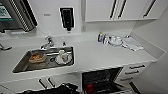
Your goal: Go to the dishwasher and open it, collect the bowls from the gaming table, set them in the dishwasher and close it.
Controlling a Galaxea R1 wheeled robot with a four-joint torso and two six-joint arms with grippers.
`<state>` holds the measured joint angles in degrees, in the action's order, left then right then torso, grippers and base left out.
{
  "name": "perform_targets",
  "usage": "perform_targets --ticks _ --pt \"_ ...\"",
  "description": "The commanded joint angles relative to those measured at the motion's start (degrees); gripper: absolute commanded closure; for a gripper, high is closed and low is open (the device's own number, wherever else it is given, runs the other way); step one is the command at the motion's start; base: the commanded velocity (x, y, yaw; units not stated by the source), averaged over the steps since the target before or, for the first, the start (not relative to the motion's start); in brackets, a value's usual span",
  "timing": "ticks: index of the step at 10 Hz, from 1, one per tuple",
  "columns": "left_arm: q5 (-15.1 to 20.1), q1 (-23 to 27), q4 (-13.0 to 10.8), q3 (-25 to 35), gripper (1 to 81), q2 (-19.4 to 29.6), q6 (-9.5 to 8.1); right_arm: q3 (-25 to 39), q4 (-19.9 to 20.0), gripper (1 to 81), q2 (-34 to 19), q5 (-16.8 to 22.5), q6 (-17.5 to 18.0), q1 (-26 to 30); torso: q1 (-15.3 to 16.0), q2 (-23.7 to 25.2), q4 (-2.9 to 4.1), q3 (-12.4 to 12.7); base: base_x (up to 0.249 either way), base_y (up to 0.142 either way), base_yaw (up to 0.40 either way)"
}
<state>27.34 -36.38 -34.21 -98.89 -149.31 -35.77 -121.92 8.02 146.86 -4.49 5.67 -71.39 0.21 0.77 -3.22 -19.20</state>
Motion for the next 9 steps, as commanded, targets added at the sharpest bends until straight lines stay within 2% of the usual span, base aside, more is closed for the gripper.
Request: perform_targets --ticks 1,3,4,6,8,9 --pt "-4.3 -2.1 0.7 2.1 1.0 3.7 0.7 4.1 0.6 81.1 -5.5 3.2 0.4 3.4 0.0 0.0 0.0 0.0 0.0 0.0 0.0" --pt "-8.0 -9.1 0.4 -3.3 1.0 3.7 0.7 7.5 0.8 81.1 -8.4 3.3 0.7 4.9 0.0 0.0 0.0 0.0 0.0 0.0 0.0" --pt "-8.7 -11.9 0.3 -6.3 1.0 3.4 0.78 10.6 0.9 81.1 -11.0 3.3 2.4 5.9 0.0 0.0 0.0 0.0 0.0 0.0 0.0" --pt "-9.0 -16.2 0.2 -9.0 1.0 2.8 1.49 15.4 1.0 81.1 -15.1 3.9 4.0 8.0 0.0 0.0 0.0 0.0 0.0 0.0 0.0" --pt "-12.4 -20.2 -0.3 -10.9 1.0 2.5 1.93 17.6 1.0 81.1 -17.3 4.4 5.0 9.4 0.0 0.0 0.0 0.0 0.0 0.0 0.0" --pt "-12.6 -21.6 -0.3 -12.5 1.0 1.7 2.8 18.7 1.0 81.1 -18.6 5.4 5.7 10.2 0.0 0.0 0.0 0.0 0.0 0.0 0.0"
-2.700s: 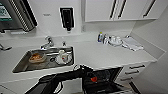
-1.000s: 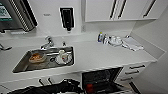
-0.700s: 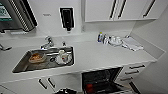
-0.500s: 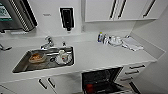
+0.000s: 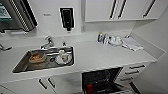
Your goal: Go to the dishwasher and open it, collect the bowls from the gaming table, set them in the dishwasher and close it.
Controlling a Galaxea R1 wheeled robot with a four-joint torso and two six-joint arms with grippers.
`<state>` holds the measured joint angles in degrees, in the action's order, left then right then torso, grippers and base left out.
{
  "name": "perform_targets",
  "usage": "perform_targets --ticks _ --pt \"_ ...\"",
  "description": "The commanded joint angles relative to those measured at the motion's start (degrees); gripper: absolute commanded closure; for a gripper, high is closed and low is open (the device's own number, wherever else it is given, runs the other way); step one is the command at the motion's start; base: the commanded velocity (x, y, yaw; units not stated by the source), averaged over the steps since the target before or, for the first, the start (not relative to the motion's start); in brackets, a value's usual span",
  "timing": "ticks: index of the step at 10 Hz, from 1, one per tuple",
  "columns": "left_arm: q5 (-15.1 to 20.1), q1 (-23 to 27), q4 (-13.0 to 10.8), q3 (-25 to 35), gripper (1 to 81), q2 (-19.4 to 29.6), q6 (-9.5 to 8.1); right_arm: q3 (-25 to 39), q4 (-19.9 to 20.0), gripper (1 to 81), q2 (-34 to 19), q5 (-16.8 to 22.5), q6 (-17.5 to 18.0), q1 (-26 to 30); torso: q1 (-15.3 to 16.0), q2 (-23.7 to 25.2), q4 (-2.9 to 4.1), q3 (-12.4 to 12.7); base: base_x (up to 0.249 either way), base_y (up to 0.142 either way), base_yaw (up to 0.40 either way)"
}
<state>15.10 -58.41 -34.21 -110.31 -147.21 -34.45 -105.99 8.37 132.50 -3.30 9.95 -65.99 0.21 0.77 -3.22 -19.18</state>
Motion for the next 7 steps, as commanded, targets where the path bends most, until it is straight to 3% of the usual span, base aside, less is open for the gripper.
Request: perform_targets --ticks 1,2,7 --pt "-0.4 -1.1 -0.3 -3.9 1.0 -1.6 1.58 4.3 0.7 81.1 -5.5 4.4 2.0 5.8 0.0 0.0 0.0 0.0 0.0 0.0 0.0" --pt "-0.5 -2.2 -0.3 -7.5 1.0 -3.3 1.58 6.5 0.7 81.1 -7.6 4.5 2.9 7.0 0.0 0.0 0.0 0.0 0.0 0.0 0.0" --pt "-2.4 -7.2 -1.9 -14.1 1.0 -7.5 2.11 17.0 1.0 81.1 -16.0 8.5 4.9 15.6 0.0 0.0 0.0 0.0 0.0 0.0 0.0"
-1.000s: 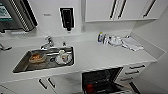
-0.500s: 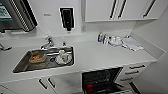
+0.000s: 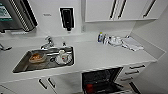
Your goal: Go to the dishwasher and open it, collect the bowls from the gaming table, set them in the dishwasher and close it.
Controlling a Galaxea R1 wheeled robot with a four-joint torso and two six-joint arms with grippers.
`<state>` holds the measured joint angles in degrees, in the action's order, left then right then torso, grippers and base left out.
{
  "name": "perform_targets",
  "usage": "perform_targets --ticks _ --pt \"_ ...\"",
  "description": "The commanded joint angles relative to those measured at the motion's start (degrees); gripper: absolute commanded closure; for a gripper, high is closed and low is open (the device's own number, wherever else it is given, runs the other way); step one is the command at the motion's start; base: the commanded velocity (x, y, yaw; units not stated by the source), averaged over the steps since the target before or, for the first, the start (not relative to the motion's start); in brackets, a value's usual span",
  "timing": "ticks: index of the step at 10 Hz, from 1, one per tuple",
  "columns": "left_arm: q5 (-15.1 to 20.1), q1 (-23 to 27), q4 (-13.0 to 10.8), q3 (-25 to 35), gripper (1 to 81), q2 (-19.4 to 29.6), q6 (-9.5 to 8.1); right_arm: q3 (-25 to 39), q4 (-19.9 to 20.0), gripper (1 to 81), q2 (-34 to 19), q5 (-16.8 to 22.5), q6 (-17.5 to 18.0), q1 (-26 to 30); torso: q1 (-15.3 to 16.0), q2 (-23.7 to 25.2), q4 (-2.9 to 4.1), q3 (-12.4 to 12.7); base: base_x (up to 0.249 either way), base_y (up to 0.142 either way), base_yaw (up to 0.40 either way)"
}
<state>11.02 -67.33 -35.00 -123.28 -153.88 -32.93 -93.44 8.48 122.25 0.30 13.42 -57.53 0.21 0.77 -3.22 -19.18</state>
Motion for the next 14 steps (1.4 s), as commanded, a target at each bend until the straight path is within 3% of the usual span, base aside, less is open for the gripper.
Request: perform_targets --ticks 1,3,7,14 --pt "1.6 1.0 -1.2 -3.3 1.0 -2.0 0.58 5.0 1.1 81.1 -6.4 5.9 1.8 8.7 0.0 0.0 0.0 0.0 0.0 0.0 0.0" --pt "1.5 -0.7 -2.3 -8.2 1.0 -4.9 0.59 5.8 2.0 81.1 -6.4 6.9 1.8 12.5 0.0 0.0 0.0 0.0 0.0 0.0 0.0" --pt "-2.1 -3.8 -2.4 -13.7 1.0 -7.1 0.58 5.2 2.7 81.1 -2.8 6.3 2.0 18.2 0.0 0.0 0.0 0.0 0.0 0.0 0.0" --pt "-3.1 -7.9 -3.2 -18.7 1.0 -11.1 0.67 -7.1 2.7 81.1 6.8 6.6 6.2 26.4 0.0 0.0 0.0 0.0 0.0 0.0 0.0"
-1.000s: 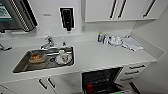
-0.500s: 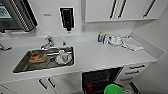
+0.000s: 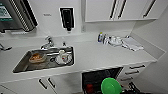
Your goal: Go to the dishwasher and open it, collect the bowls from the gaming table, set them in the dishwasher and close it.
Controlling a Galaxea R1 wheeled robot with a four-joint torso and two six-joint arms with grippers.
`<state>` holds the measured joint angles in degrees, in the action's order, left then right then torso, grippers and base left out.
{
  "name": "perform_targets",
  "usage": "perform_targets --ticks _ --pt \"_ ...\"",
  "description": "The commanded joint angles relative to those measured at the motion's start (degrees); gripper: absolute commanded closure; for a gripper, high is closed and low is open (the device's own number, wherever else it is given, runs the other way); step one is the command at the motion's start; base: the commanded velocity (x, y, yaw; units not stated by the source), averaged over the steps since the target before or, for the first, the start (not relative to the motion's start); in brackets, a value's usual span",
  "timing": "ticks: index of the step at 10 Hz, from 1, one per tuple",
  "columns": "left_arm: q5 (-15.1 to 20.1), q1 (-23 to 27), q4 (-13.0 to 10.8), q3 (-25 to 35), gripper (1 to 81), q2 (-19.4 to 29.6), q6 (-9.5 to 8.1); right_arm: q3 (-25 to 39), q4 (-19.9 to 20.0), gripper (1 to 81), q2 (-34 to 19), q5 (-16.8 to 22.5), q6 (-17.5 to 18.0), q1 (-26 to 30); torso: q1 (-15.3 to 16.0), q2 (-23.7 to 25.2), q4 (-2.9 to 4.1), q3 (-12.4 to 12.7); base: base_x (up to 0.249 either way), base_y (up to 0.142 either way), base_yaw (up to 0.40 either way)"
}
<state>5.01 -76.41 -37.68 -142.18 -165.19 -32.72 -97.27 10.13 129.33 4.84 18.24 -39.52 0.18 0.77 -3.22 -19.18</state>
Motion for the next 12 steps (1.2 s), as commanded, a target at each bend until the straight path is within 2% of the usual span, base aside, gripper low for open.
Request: perform_targets --ticks 1,5,12 --pt "2.4 1.0 -0.6 0.2 1.0 0.4 0.46 -4.8 1.0 81.1 1.3 2.4 1.4 8.9 0.0 0.0 0.0 0.0 0.0 0.0 0.0" --pt "1.8 0.8 -0.5 0.2 1.0 0.3 0.38 -8.3 1.1 81.1 6.1 2.3 1.5 10.6 0.0 0.0 0.0 0.0 0.0 0.0 0.0" --pt "1.7 0.4 -0.4 0.1 1.0 0.7 0.38 -11.4 1.1 81.1 13.9 2.0 3.9 14.3 0.0 0.0 0.0 0.0 0.0 0.0 0.0"
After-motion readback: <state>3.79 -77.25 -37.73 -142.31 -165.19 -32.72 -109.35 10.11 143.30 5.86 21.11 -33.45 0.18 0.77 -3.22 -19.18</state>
